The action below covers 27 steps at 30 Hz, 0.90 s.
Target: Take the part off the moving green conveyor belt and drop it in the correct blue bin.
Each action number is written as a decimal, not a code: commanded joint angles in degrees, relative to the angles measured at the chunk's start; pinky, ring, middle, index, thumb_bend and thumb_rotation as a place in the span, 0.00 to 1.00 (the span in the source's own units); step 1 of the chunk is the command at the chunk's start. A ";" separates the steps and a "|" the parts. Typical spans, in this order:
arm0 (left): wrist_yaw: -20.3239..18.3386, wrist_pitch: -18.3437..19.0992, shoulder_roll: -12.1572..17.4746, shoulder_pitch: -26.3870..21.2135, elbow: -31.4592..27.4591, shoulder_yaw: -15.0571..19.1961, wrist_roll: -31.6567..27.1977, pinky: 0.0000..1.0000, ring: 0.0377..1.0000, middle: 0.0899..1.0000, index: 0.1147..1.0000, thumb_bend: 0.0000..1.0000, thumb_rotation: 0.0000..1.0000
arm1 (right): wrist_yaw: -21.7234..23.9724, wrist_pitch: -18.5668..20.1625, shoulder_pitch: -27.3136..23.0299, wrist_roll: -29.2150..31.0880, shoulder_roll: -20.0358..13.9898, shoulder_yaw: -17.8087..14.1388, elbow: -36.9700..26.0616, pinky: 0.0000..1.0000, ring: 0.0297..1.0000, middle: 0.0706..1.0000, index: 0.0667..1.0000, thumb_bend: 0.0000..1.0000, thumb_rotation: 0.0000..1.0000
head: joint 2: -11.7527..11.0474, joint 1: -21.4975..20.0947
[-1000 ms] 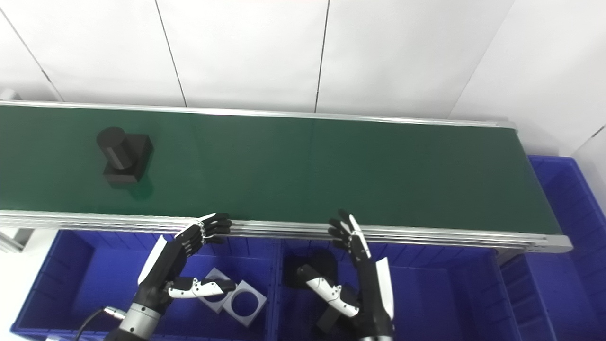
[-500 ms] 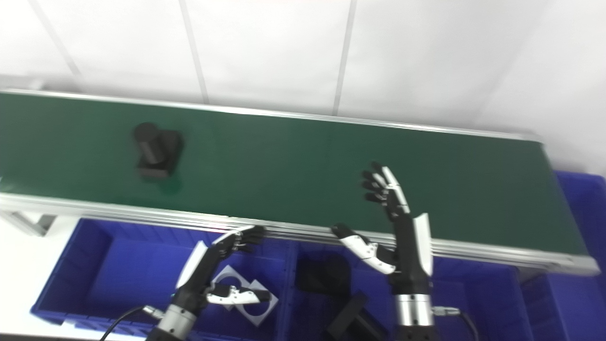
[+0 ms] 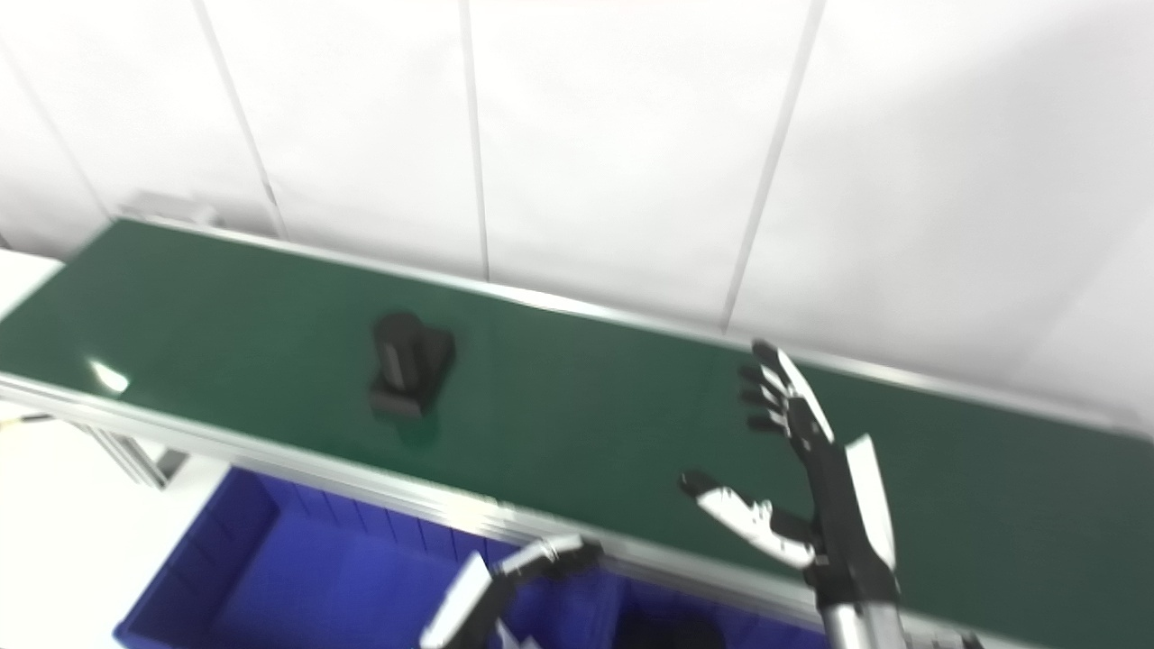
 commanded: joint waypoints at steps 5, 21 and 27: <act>5.66 -2.05 0.26 -2.70 0.46 -2.85 1.65 0.65 0.70 0.72 0.73 0.90 0.25 | 1.50 2.83 -4.34 -0.86 0.26 1.00 -2.31 0.70 0.79 0.84 0.90 0.63 0.42 | -0.82 0.63; 11.92 -2.05 0.08 -3.60 1.71 -6.79 1.51 0.64 0.68 0.71 0.70 0.94 0.27 | 4.80 8.47 -12.58 -2.82 0.58 4.19 0.34 0.68 0.79 0.86 0.91 0.63 0.31 | -1.11 -0.16; 12.36 -2.06 0.58 -3.30 1.14 -7.30 1.30 0.64 0.69 0.71 0.70 0.94 0.26 | 5.32 10.92 -16.55 -3.81 1.53 5.64 3.75 0.68 0.80 0.87 0.92 0.69 0.38 | -0.50 -1.96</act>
